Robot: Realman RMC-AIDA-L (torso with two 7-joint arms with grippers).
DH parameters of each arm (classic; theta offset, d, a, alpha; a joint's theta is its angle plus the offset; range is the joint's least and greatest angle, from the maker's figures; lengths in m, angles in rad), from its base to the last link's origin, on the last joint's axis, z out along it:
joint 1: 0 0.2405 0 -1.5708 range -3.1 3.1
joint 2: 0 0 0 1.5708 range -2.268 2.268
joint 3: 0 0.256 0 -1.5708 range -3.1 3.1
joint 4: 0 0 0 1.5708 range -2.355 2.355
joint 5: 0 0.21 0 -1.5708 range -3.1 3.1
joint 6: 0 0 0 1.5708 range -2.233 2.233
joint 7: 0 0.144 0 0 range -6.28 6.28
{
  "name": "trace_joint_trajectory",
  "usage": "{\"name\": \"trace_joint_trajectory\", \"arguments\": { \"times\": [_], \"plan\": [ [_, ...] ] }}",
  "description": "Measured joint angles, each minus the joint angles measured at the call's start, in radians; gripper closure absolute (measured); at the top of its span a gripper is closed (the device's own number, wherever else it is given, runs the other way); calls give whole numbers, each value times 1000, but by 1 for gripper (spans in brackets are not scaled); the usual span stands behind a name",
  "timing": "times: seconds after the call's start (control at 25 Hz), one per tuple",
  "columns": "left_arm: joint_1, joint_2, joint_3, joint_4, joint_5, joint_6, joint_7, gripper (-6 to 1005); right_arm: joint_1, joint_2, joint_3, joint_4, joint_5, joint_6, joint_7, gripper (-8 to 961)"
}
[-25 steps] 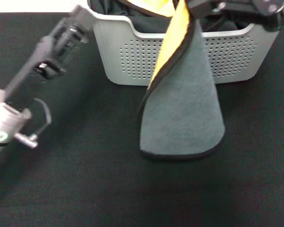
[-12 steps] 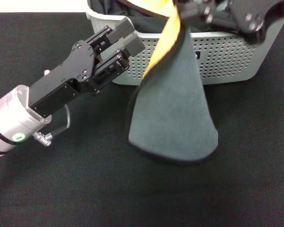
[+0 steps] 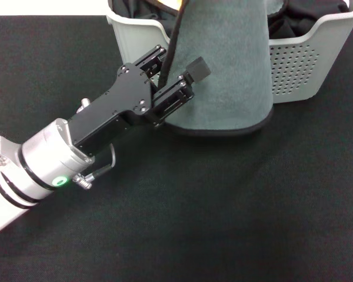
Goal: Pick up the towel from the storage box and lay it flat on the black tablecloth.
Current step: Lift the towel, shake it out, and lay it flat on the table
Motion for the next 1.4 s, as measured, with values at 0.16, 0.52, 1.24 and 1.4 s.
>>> {"name": "trace_joint_trajectory", "arguments": {
  "times": [0.16, 0.52, 1.24, 1.4],
  "plan": [
    [5, -5, -4, 1, -15, -24, 45, 419, 5, -3, 2, 9, 26, -21, -6, 952],
    [23, -1, -12, -9, -54, -47, 60, 419, -9, -4, 30, 11, 71, -44, -15, 951],
    [22, 1, -4, -9, -30, -81, 62, 421, 5, -10, 83, 7, 85, -48, -15, 951],
    [22, 1, -4, -9, -30, -100, 62, 425, 14, -13, 84, 5, 85, -53, -13, 951]
  ]
}}
